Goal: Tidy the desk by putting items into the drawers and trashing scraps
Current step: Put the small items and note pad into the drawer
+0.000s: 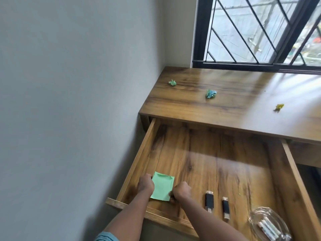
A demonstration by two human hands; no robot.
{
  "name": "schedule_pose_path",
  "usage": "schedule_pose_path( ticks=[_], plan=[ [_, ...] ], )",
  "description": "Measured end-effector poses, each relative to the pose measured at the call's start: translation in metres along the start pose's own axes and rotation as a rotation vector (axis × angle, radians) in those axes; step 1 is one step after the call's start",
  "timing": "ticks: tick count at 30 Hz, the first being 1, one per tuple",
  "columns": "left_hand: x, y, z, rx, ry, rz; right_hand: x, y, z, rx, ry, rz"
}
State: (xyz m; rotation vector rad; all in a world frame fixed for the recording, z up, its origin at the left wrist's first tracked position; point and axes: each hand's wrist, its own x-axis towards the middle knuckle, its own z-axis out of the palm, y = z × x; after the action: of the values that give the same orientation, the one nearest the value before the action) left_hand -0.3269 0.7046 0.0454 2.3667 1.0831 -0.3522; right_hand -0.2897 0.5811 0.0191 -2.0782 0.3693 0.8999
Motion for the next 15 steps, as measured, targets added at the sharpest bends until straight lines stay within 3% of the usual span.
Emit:
schedule_pose_path(
  ticks=[7, 15],
  plan=[
    [-0.002, -0.005, 0.000, 0.036, 0.003, 0.061, -0.005, 0.006, 0.002, -0.080, 0.045, -0.056],
    [-0.016, 0.007, -0.019, 0.002, 0.013, 0.084, -0.017, 0.010, -0.035, -0.199, 0.060, -0.267]
  ],
)
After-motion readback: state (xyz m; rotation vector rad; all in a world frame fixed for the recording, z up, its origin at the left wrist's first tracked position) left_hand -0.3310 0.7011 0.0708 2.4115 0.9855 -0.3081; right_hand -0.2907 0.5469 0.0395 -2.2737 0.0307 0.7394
